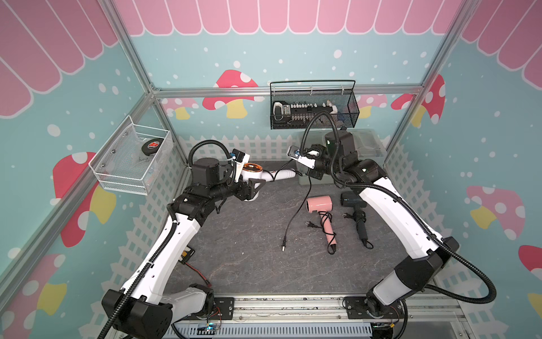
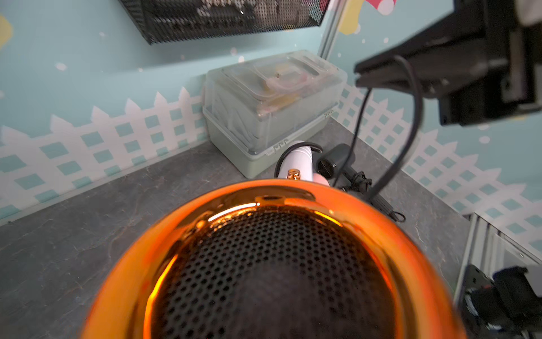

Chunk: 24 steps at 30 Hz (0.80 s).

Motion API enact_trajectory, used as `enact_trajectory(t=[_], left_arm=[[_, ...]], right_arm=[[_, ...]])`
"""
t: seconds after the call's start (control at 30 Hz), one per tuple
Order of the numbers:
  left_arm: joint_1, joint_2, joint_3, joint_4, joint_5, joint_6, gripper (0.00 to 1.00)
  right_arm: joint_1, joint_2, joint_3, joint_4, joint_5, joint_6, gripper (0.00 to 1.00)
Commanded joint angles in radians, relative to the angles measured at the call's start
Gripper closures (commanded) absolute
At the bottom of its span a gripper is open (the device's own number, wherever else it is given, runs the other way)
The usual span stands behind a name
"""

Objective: Wrap the cord around the hair dryer
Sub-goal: Wrap the power cord around the hair dryer.

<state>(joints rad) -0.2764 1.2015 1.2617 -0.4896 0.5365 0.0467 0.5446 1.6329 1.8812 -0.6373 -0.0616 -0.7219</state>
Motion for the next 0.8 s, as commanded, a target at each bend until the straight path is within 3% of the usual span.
enact_trajectory(t=[0.0, 0.37, 0.67, 0.77], left_arm=[[-0.007, -0.051, -0.013, -0.009, 0.131, 0.059, 1.00], [-0.066, -0.016, 0.006, 0.074, 0.414, 0.009, 1.00], [-0.058, -0.015, -0.040, 0.446, 0.496, -0.225, 1.00], [-0.039, 0.001, -0.064, 0.630, 0.505, -0.347, 1.00]], right_arm=[[-0.046, 0.050, 0.083, -0.030, -0.032, -0.033, 1.00], [-0.154, 0.305, 0.390, -0.210, -0.366, 0.014, 1.00], [-0.238, 0.418, 0.381, -0.215, -0.756, 0.176, 1.00], [-0.240, 0.452, 0.377, -0.204, -0.828, 0.231, 1.00]])
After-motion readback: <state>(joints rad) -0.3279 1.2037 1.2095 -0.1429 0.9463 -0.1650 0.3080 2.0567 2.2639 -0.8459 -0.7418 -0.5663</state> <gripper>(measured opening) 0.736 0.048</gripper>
